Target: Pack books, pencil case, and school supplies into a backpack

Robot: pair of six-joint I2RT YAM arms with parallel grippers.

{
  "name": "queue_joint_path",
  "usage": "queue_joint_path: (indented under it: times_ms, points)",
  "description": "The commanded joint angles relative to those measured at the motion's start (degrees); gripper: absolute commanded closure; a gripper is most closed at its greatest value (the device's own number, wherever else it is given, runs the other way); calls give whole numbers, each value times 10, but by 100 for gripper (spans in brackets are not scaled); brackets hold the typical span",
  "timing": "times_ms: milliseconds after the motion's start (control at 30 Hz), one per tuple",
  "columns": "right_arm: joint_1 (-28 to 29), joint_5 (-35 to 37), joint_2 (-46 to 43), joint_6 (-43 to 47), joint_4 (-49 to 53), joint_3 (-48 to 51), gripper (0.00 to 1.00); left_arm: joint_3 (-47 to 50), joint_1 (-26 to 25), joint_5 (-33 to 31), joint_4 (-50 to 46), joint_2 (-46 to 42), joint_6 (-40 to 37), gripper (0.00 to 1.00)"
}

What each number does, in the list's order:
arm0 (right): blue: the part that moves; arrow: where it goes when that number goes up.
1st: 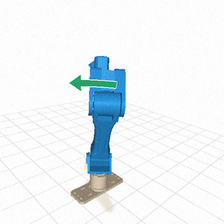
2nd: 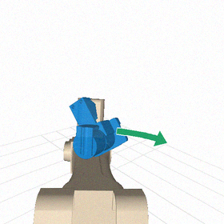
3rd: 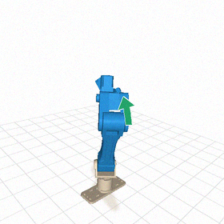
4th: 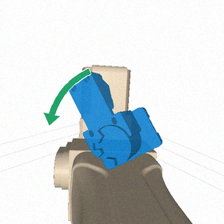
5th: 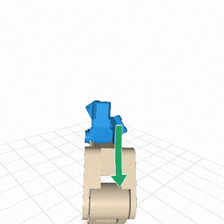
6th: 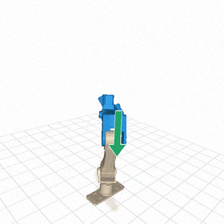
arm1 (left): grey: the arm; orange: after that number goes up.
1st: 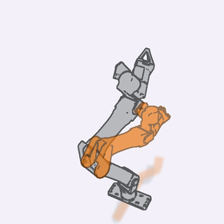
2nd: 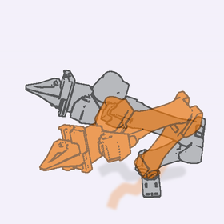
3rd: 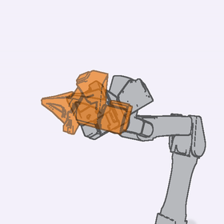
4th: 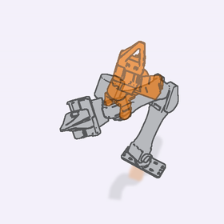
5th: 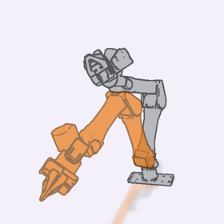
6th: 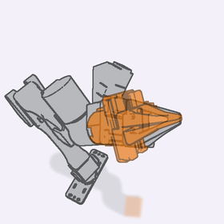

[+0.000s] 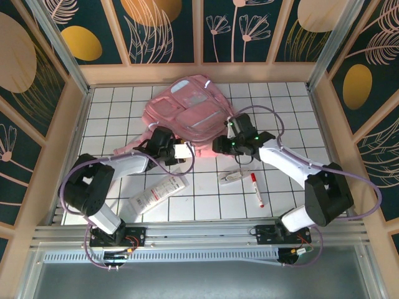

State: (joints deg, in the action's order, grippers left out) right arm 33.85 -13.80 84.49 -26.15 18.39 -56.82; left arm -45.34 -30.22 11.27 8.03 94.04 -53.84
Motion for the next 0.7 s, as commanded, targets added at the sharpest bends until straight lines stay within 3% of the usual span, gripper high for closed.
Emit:
queue_joint_path:
  times_ms: [0, 33, 100, 300, 500, 667]
  points:
    - [22, -27, 23, -19, -31, 2, 56, -22, 15, 9, 10, 18, -2, 70]
    - [24, -31, 26, -22, -40, 5, 55, -26, 17, 12, 10, 21, -3, 84]
    - [24, -28, 29, -23, -49, 9, 55, -36, 20, 21, -3, 26, -8, 100]
    - [38, -30, 38, -26, -67, 19, 55, -67, 22, 79, -38, 20, 1, 100]
    - [58, 21, 52, -17, -131, 52, 52, -86, 23, 148, -68, 18, 3, 100]
    - [77, 121, 77, -4, -135, 35, 51, -95, 24, 197, -71, 22, 22, 100]
